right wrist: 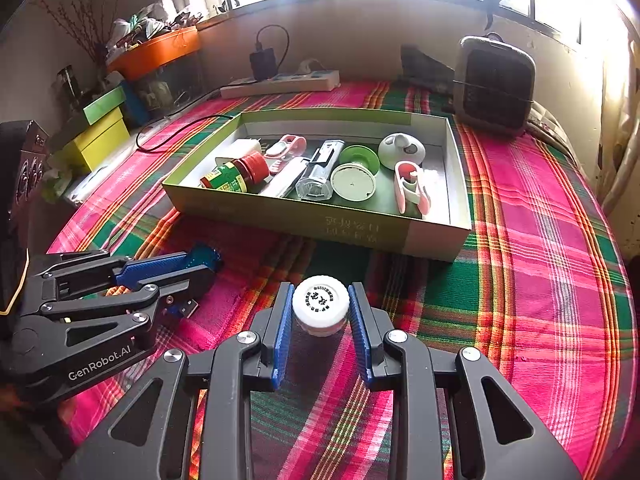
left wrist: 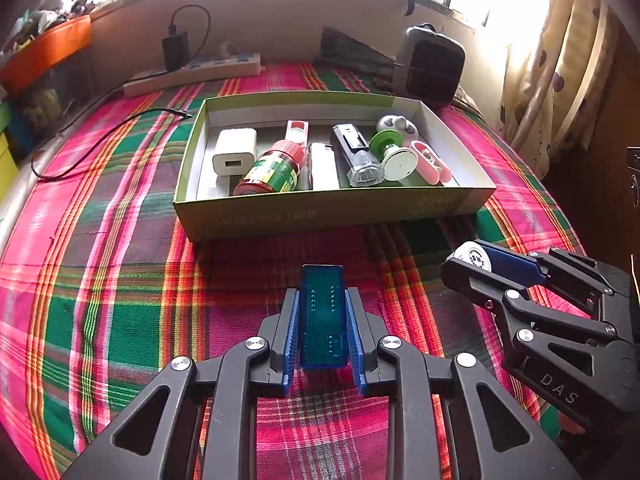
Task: Organize rigid objects
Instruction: 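Carry the blue USB device and white container over the tray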
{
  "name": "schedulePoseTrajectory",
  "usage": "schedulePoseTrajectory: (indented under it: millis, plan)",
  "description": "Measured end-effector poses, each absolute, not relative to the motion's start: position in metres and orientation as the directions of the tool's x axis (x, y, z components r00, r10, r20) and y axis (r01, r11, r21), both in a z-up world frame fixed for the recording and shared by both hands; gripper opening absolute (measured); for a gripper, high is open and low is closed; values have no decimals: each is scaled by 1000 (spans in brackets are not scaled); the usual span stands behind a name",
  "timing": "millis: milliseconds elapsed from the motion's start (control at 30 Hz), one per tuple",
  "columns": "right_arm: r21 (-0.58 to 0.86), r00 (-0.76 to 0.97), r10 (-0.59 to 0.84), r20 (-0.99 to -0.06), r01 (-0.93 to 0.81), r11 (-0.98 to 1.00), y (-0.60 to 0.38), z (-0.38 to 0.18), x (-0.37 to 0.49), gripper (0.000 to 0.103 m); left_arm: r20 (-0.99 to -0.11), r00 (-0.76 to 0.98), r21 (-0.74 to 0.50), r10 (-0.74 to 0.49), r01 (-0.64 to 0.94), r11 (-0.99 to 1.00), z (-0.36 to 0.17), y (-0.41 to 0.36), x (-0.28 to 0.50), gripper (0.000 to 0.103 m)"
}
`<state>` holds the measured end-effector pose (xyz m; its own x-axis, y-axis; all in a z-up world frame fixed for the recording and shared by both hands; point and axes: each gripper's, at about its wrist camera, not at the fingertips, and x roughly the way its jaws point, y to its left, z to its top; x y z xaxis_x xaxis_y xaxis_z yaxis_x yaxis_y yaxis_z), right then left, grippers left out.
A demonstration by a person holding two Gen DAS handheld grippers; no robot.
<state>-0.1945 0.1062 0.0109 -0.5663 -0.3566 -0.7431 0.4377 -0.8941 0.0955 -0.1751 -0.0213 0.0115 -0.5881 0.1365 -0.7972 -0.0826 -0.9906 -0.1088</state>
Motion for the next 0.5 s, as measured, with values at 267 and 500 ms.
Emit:
schedulePoseTrajectory:
  millis: [267,500]
  plan:
    - [86,-571,-349,-743,435,-896,105,13,-194,29,-790,-596,-116,142,-83,-990,16,-20,-173,21]
    - [79,-577,-344,-741,434,-898,104,16,-192,29,-780,-610,-119,143,-80,-990,21,-25,-170,21]
